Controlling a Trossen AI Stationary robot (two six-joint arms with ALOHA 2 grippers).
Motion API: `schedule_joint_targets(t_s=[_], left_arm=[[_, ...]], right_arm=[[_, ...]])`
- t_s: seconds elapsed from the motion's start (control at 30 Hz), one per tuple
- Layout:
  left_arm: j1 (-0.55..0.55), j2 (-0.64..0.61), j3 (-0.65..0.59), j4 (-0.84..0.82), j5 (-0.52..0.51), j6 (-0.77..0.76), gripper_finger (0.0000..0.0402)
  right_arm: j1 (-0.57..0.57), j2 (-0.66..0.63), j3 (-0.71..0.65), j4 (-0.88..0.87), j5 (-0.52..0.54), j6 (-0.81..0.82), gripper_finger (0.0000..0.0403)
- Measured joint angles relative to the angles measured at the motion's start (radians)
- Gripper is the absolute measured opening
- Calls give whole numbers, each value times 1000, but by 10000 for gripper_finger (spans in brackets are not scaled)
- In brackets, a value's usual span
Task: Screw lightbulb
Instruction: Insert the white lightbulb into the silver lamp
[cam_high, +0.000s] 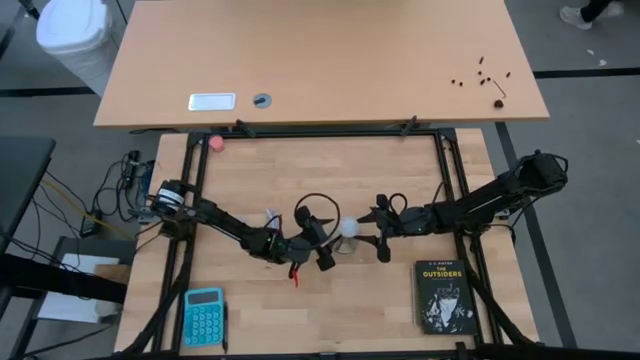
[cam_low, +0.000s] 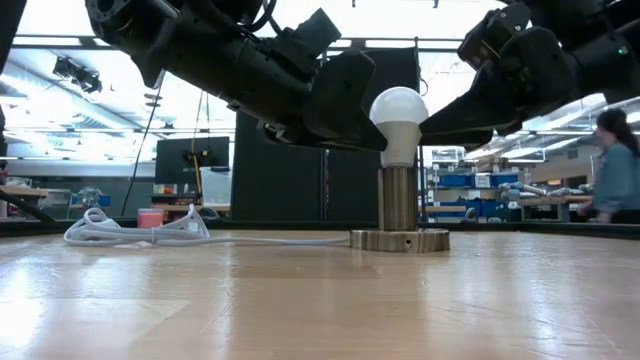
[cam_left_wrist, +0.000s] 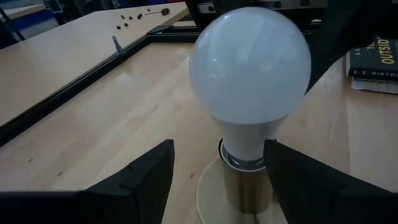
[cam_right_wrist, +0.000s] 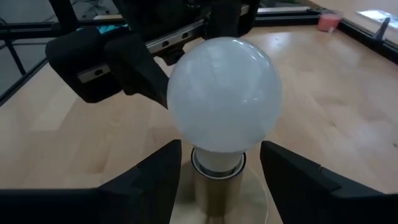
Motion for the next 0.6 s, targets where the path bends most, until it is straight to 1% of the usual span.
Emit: schedule_joint_targets(t_s=[0.2, 0.4, 0.53, 0.6], left_arm=[[0, 0, 0, -58, 0, -4, 252], [-5, 1, 0, -47, -2, -10, 252], [-4, 1, 0, -42, 16, -10, 252], [-3, 1, 0, -41, 17, -10, 252]], right_arm=[[-1, 0, 0, -15, -6, 5, 230], [-18, 0, 0, -49, -13, 17, 230], [-34, 0, 0, -42, -73, 17, 236], [-35, 0, 0, -41, -81, 17, 238]])
